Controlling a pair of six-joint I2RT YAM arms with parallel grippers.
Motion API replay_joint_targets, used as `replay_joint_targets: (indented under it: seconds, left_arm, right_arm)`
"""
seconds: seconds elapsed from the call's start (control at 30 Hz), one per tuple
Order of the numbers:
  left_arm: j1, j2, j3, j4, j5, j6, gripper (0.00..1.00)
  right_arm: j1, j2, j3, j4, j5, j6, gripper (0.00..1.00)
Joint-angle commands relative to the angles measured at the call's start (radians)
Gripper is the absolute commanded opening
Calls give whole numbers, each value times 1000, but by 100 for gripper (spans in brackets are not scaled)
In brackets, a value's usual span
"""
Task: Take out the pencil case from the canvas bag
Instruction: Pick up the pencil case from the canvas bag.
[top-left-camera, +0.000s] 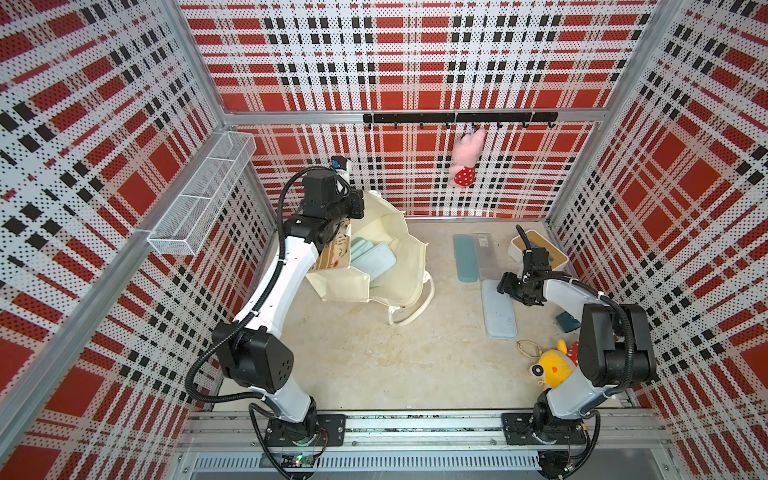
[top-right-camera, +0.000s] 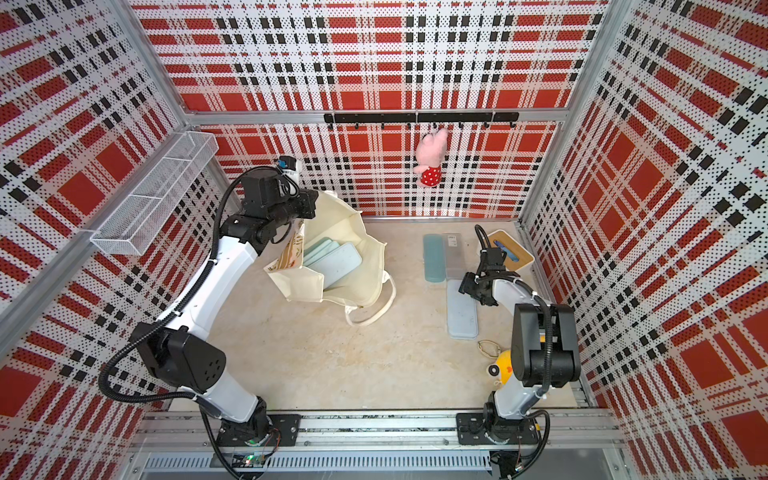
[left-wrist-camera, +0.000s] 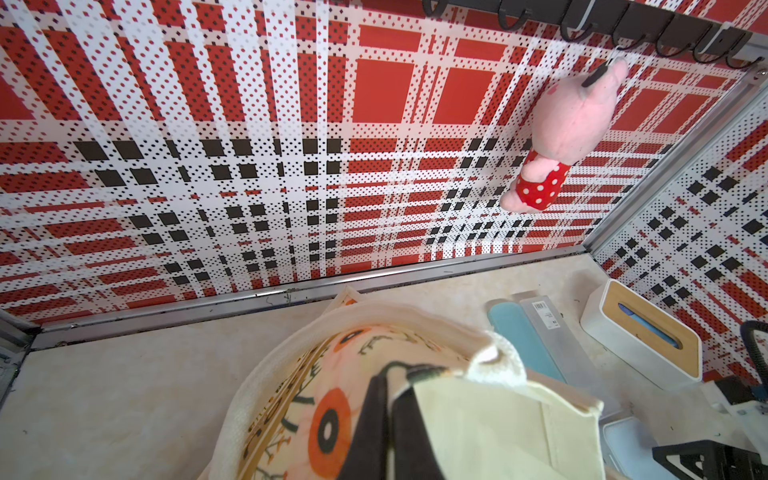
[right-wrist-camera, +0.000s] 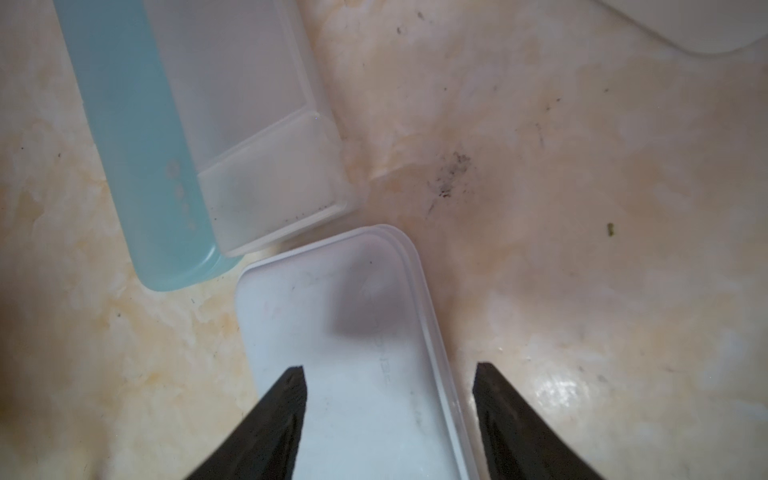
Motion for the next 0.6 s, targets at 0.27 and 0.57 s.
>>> replay_joint_targets:
  seconds: [0.27, 0.57]
  left_arm:
    - [-6, -22, 74, 91, 20, 11, 0]
    - [-5, -20, 86, 80, 30, 2, 0]
  right_arm:
    - [-4, 87, 54, 36, -61, -24, 61]
    - [39, -78, 49, 52, 24, 18, 60]
